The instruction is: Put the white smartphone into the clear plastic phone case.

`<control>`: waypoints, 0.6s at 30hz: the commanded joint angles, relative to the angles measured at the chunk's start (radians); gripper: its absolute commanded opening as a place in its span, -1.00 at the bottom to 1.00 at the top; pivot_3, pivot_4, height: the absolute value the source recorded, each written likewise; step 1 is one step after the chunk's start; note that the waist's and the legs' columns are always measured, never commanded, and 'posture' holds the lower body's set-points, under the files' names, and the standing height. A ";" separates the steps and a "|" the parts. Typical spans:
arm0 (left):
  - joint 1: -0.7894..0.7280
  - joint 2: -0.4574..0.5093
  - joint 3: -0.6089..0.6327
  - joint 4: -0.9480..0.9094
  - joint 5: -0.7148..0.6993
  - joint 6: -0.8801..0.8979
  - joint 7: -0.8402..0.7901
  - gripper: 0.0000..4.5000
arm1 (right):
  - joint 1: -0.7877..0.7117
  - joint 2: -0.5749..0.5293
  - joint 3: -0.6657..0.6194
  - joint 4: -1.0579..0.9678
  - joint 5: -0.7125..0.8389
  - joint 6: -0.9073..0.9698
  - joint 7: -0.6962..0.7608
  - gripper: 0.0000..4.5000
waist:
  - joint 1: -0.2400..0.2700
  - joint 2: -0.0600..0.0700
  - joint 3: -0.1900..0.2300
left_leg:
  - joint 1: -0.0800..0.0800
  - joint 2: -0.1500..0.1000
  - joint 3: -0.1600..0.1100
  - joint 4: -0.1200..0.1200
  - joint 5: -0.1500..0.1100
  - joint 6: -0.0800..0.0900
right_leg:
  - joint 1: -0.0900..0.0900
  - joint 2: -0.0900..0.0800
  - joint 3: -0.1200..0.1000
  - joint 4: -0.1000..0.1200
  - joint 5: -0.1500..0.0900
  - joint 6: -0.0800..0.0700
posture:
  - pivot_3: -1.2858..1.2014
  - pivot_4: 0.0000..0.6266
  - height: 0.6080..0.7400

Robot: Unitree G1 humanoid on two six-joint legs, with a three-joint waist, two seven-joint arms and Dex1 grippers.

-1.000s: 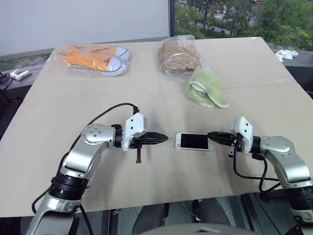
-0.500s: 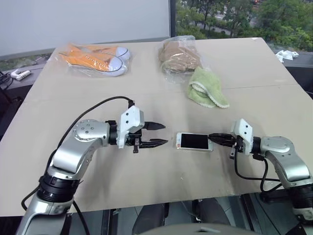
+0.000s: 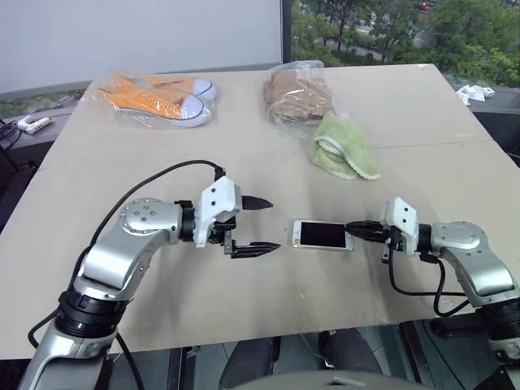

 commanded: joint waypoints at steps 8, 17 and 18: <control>0.020 -0.017 -0.031 0.013 0.049 -0.061 0.015 0.98 | 0.013 -0.023 0.102 0.071 -0.095 0.063 0.007 -1.00 | -0.001 -0.002 -0.003 | 0.004 0.000 0.000 0.000 0.000 0.000 | 0.004 0.000 0.000 0.000 0.000 0.000 | 0.03 -0.52 1.00; -0.084 -0.168 -0.123 0.222 0.128 -0.193 0.007 0.22 | 0.014 -0.012 0.105 0.067 -0.100 0.064 -0.011 -1.00 | 0.000 -0.004 -0.005 | 0.018 0.001 -0.001 -0.002 -0.001 0.001 | 0.017 0.001 -0.001 -0.004 0.000 0.000 | 0.03 -0.52 1.00; -0.097 -0.181 -0.136 0.244 0.129 -0.202 -0.006 0.05 | 0.016 -0.013 0.104 0.065 -0.100 0.066 -0.013 -1.00 | 0.000 -0.004 -0.005 | 0.018 0.001 -0.001 -0.002 0.000 0.000 | 0.017 0.001 -0.001 -0.004 0.000 0.000 | 0.03 -0.52 1.00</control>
